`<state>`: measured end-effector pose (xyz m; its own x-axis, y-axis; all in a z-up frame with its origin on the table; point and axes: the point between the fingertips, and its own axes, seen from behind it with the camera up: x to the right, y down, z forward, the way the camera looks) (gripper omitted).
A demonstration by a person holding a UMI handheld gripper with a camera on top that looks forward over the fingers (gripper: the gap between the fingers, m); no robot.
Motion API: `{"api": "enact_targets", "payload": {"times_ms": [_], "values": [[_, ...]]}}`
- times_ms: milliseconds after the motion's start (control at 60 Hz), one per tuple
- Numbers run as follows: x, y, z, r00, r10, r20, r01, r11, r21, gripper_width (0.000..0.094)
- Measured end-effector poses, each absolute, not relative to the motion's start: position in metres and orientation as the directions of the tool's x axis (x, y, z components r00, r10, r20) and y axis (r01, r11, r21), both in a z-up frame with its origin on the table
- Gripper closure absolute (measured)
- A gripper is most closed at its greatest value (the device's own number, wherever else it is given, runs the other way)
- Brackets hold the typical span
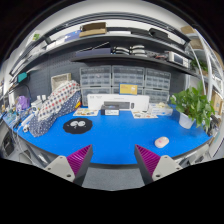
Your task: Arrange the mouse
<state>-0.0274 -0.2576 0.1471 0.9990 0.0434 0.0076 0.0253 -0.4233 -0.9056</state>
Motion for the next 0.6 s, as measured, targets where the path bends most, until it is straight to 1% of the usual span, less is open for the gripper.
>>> {"api": "enact_targets", "payload": {"times_ms": [133, 250, 467, 600], "values": [[-0.019, -0.265, 0.125, 0.999, 0.041, 0.015, 0.032, -0.458, -0.888, 0.0087], [-0.002, -0.272, 0.096, 0.999, 0.027, 0.020, 0.031, -0.497, -0.867, 0.0086], [0.064, -0.282, 0.054, 0.998, -0.037, 0.048, 0.019, -0.560, -0.828, 0.0089], [0.111, -0.272, 0.033, 0.995, -0.082, 0.058, -0.003, -0.601, -0.799, 0.0096]]}}
